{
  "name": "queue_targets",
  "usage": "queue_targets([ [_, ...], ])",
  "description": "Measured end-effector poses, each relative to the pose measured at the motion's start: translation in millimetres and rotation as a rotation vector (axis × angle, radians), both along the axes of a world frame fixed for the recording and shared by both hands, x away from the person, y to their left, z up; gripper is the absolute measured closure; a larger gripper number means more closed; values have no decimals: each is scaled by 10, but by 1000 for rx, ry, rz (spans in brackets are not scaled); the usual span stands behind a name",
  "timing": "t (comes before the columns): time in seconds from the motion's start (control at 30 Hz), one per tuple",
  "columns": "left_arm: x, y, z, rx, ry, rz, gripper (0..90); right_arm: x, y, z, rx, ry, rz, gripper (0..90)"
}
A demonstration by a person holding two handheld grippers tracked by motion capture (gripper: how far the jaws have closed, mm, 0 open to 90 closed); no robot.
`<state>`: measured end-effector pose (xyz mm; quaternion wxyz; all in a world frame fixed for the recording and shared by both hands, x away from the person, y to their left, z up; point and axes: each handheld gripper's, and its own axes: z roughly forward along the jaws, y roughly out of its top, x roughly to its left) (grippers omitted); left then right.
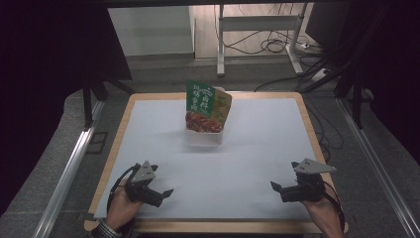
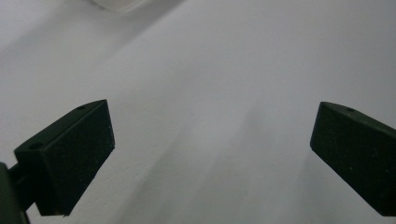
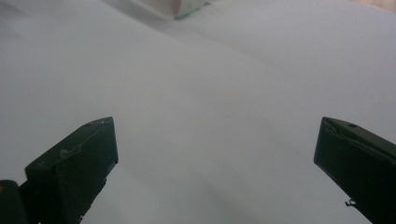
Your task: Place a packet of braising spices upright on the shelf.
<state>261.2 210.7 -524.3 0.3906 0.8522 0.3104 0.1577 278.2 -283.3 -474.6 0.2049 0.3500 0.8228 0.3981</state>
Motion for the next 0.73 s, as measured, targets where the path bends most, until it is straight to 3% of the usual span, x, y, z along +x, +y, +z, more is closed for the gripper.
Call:
queue_targets([
  [0.53, -2, -6, -2, 6, 0, -3, 0, -47, -190, -218, -6, 87, -58, 0],
  [0.73, 5, -9, -1, 6, 1, -1, 0, -47, -199, -206, 3, 76, -53, 0],
])
